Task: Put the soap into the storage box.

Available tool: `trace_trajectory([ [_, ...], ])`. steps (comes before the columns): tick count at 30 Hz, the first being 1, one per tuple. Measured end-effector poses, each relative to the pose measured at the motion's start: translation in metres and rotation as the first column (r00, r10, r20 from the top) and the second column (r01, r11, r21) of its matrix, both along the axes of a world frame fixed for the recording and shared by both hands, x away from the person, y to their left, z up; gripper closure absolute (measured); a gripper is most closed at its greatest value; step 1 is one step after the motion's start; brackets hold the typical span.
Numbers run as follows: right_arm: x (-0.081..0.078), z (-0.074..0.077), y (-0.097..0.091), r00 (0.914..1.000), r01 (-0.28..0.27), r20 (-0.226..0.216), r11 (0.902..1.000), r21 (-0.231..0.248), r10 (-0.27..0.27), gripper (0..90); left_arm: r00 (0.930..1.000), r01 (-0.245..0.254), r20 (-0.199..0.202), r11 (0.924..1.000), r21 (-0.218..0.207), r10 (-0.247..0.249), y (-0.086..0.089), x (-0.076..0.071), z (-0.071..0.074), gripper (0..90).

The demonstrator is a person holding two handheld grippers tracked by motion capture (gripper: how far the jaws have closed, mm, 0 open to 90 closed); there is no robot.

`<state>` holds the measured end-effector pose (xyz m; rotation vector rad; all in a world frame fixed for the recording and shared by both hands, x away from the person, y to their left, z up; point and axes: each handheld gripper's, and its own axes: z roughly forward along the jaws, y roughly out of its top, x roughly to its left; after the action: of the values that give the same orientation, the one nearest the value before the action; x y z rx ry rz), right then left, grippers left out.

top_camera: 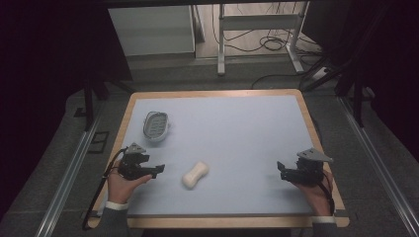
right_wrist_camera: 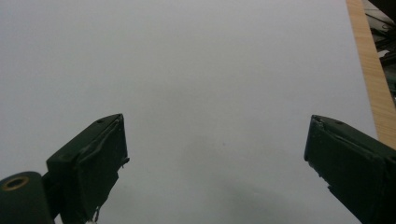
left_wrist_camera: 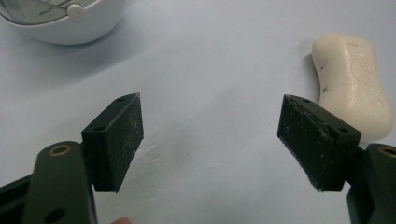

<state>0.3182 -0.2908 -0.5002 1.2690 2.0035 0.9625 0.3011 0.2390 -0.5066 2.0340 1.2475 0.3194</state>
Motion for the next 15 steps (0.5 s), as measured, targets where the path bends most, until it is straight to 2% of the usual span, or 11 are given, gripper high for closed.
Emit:
trace_trajectory([
  [3, -0.001, 0.0011, 0.0004, 0.9999, -0.007, 0.01, 1.0, -0.007, 0.007, 6.8, 1.0, 0.001, 0.0, 1.0, 0.003, -0.001, 0.0014, -0.0001, 0.0001, 22.8],
  [15, -0.0045, 0.0013, -0.0017, 0.9998, -0.01, -0.015, 0.9999, -0.004, 0.01, 7.6, 1.0, -0.008, 0.004, 0.9999, -0.013, 0.008, 0.0022, -0.0025, 0.0042, 23.7],
])
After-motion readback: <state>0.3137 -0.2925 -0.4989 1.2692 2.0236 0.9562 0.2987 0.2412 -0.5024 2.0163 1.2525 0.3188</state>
